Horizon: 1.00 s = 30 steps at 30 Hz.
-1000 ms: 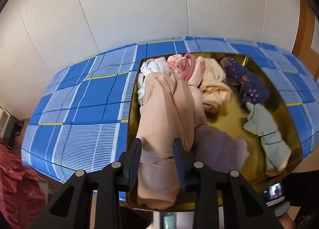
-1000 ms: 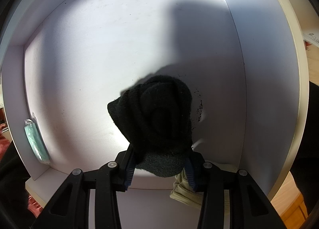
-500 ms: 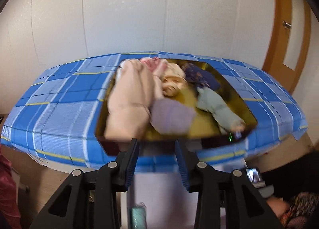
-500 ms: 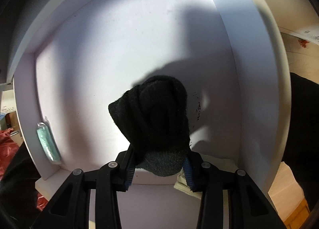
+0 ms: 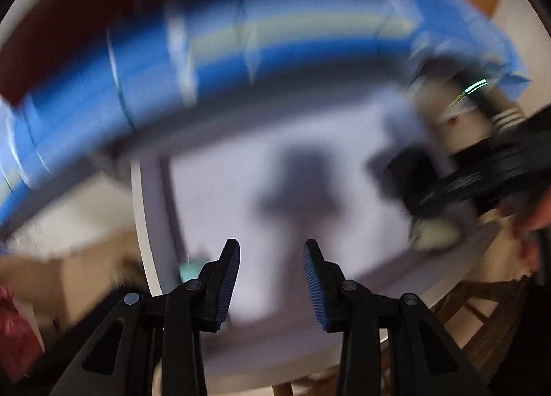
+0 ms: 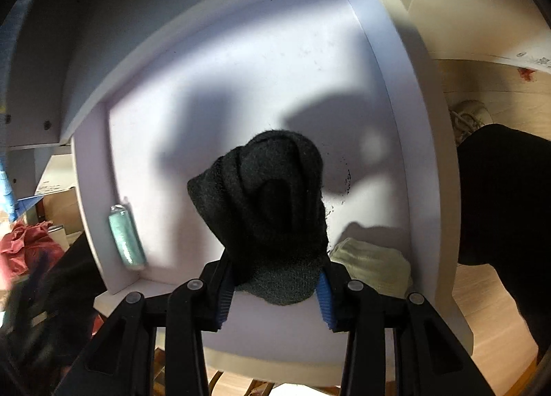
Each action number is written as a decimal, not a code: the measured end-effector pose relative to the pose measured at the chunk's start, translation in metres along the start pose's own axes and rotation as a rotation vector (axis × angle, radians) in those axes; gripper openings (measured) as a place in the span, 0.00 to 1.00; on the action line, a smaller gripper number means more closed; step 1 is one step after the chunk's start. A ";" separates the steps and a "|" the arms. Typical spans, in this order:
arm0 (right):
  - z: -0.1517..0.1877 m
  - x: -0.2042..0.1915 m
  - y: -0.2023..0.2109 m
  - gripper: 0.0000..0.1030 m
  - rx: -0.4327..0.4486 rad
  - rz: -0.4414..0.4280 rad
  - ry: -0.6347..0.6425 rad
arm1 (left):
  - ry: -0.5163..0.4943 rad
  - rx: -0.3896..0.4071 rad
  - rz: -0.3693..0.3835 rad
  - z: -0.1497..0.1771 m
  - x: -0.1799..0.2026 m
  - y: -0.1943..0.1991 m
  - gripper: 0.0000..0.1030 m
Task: Organize soft objects
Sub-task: 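Move the left tool into the drawer toward the teal plastic-wrapped package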
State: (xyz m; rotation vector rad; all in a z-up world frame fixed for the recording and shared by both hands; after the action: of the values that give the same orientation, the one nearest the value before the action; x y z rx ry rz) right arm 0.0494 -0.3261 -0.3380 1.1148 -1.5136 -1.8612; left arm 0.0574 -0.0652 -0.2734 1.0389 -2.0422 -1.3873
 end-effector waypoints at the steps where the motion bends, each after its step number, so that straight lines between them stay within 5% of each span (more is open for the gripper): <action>1: 0.002 0.000 0.002 0.40 0.003 -0.005 -0.002 | 0.032 -0.030 -0.011 0.003 -0.008 -0.009 0.37; 7: -0.006 0.006 0.000 0.40 -0.001 -0.004 -0.014 | 0.216 -0.168 0.001 0.020 -0.045 -0.049 0.37; 17: -0.010 0.016 -0.004 0.40 0.002 0.006 -0.028 | 0.093 -0.371 -0.155 0.050 -0.042 -0.102 0.37; 22: -0.009 0.011 -0.013 0.40 -0.005 0.001 -0.030 | 0.130 -0.469 -0.224 0.068 -0.052 -0.120 0.39; 26: -0.009 0.013 -0.016 0.40 -0.011 0.000 -0.038 | 0.199 -0.491 -0.193 0.077 -0.060 -0.128 0.45; 30: -0.009 0.014 -0.018 0.40 -0.016 -0.001 -0.043 | 0.213 -0.465 -0.093 0.075 -0.046 -0.135 0.74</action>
State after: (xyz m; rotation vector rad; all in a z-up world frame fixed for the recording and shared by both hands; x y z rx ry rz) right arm 0.0509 -0.3375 -0.3598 1.0749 -1.5197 -1.9062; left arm 0.0764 -0.0136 -0.4249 1.0281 -1.4406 -1.6177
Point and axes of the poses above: each gripper's, at about its wrist camera, not at the fingertips, and y roughly against the way its jaws point, x to its right, z to its underside, the point moved 4 cm from there along -y, roughly the way its jaws point, and after that the axes turned 5 degrees about x, right-handed, at the moved point
